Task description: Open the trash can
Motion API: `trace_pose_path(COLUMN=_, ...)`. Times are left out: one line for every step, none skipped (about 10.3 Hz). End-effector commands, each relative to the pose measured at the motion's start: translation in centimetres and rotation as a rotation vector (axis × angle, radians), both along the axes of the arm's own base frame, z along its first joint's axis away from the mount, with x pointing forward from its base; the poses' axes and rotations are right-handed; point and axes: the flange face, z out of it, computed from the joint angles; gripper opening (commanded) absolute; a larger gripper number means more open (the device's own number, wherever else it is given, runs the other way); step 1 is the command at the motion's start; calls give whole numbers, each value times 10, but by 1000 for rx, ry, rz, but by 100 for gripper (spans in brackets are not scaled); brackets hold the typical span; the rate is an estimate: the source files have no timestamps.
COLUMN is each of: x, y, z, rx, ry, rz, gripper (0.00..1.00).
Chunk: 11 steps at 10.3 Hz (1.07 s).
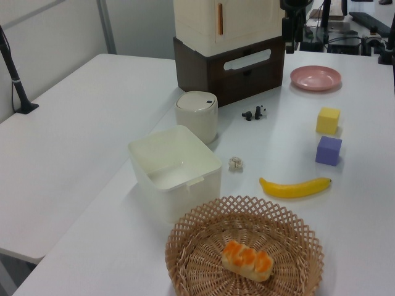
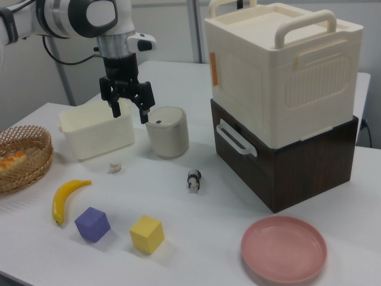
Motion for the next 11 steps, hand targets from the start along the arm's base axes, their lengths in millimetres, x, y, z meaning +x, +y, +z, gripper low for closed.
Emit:
trace_pose_path(x=-2, y=4, z=-5, rx=-5, ry=13, rz=24, gripper=100)
trace_pose_path(x=-3, y=4, z=-4, rx=-5, ry=13, rz=24, gripper=100)
trace_pose_path(x=-3, y=3, z=-4, rx=-5, ry=12, rz=22, gripper=100)
trace_pose_path(x=-3, y=2, z=-4, rx=-5, ry=10, rz=21, gripper=100)
trace_pose_path(x=-2, y=1, z=-4, rx=-5, ry=7, rz=19, gripper=100)
trace_pose_path(x=-2, y=1, z=-3, rx=-6, ry=4, rz=19, gripper=100)
trace_pose_path(x=-2, y=3, z=-4, rx=-9, ry=6, rz=23, gripper=100)
trace_pose_path(x=-2, y=4, z=-5, rx=-10, ry=7, rz=27, gripper=100)
trace_pose_path(x=-2, y=5, z=-5, rx=-13, ry=8, rz=29, gripper=100)
trace_pose_path(x=-2, y=5, z=-6, rx=-13, ry=9, rz=29, gripper=100)
trace_pose_path(x=-2, y=5, z=-6, rx=-13, ry=8, rz=31, gripper=100)
